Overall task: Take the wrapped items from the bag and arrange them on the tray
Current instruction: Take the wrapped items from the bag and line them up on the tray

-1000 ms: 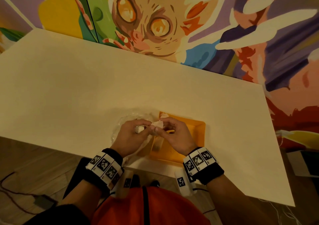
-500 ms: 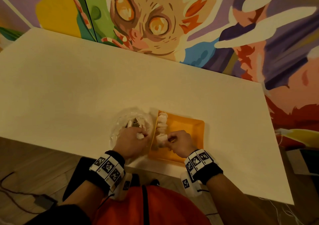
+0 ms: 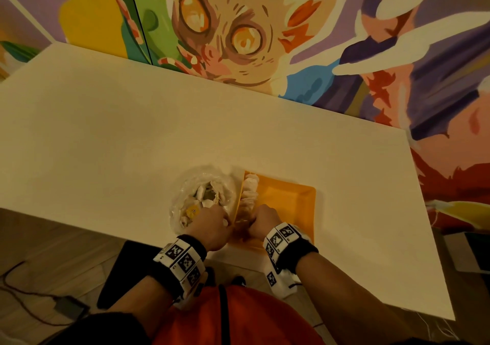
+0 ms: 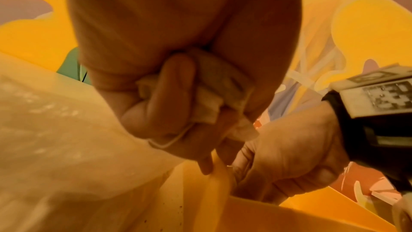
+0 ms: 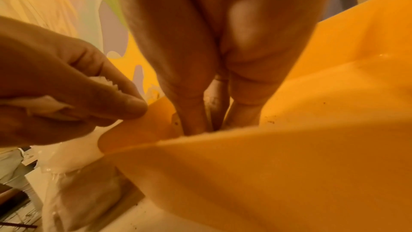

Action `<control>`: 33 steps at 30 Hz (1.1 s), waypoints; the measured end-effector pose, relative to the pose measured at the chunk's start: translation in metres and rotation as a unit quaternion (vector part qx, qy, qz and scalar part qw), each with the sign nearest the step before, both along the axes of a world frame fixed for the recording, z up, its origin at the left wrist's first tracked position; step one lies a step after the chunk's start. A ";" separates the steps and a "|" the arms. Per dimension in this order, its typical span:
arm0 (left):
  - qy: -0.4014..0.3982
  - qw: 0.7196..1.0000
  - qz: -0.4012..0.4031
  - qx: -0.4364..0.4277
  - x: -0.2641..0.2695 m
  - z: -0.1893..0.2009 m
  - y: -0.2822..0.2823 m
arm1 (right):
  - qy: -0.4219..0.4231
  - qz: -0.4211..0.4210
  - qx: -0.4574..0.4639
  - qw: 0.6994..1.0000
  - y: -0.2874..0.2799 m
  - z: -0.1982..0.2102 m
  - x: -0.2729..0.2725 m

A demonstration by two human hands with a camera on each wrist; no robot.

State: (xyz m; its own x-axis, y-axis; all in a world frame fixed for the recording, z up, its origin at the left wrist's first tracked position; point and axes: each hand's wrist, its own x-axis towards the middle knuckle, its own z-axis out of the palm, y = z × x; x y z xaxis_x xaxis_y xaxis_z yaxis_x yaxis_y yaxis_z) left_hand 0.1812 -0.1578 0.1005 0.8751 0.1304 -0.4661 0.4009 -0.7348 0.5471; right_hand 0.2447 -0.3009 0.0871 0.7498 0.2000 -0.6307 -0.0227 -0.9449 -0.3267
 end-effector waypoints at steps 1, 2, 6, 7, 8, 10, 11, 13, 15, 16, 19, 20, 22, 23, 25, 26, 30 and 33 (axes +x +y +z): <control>0.000 1.000 -0.003 0.000 0.000 0.000 0.000 | -0.001 -0.005 -0.007 1.000 0.001 -0.001 0.001; 0.003 1.000 -0.003 -0.001 0.000 -0.001 0.000 | 0.000 -0.012 -0.010 1.000 0.002 -0.003 0.002; 0.016 1.000 0.000 -0.009 0.002 -0.003 0.002 | 0.006 -0.045 -0.015 0.999 0.002 -0.007 0.005; 0.017 1.000 0.001 -0.012 0.002 -0.003 0.002 | 0.007 -0.054 -0.015 0.998 0.002 -0.007 0.005; 0.020 1.000 0.002 -0.014 0.002 -0.002 0.002 | 0.006 -0.062 -0.013 0.998 0.002 -0.008 0.006; 0.022 1.000 0.001 -0.018 0.003 -0.001 0.001 | 0.005 -0.071 -0.007 0.997 0.003 -0.009 0.006; 0.019 1.000 0.001 -0.020 0.003 -0.002 0.001 | 0.006 -0.073 -0.006 0.997 0.003 -0.009 0.007; 0.020 1.000 0.003 -0.021 0.004 -0.002 0.001 | 0.007 -0.077 -0.003 0.997 0.004 -0.008 0.008; 0.016 1.000 0.006 -0.025 0.004 -0.002 0.001 | 0.006 -0.077 0.002 0.997 0.005 -0.005 0.007; 0.017 1.000 0.006 -0.025 0.004 -0.001 0.001 | 0.006 -0.077 0.005 0.997 0.004 -0.005 0.008; 0.011 1.000 0.002 -0.029 0.002 0.000 0.002 | 0.009 -0.070 0.013 0.997 0.003 -0.003 0.007; 0.011 0.999 0.007 -0.038 0.002 0.001 0.002 | 0.005 -0.072 0.017 0.997 0.002 -0.003 0.006; -0.001 0.998 0.022 -0.055 0.002 0.005 0.003 | 0.002 -0.075 0.033 0.997 0.000 -0.002 0.005; -0.016 0.998 0.026 -0.059 0.001 0.007 0.003 | 0.006 -0.074 0.039 0.996 -0.001 -0.002 0.004; -0.049 0.996 0.039 -0.061 0.000 0.013 0.005 | 0.015 -0.075 0.051 0.996 -0.004 0.001 0.002; -0.064 0.995 0.048 -0.062 0.000 0.016 0.006 | 0.027 -0.088 0.067 0.993 -0.006 0.002 0.001; -0.098 0.989 0.061 -0.093 0.001 0.020 0.014 | 0.016 -0.137 0.111 0.984 -0.014 0.013 -0.001; -0.110 0.984 0.074 -0.117 0.001 0.022 0.017 | -0.071 -0.121 0.172 0.975 -0.012 0.028 0.000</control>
State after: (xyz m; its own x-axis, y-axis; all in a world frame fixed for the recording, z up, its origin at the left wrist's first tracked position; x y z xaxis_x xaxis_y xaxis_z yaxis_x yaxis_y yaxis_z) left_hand 0.1825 -0.1412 0.1222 0.9376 0.1756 -0.3000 0.3471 -0.5212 0.7797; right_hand 0.2449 -0.3132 0.1152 0.8757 0.1885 -0.4444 -0.1625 -0.7519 -0.6390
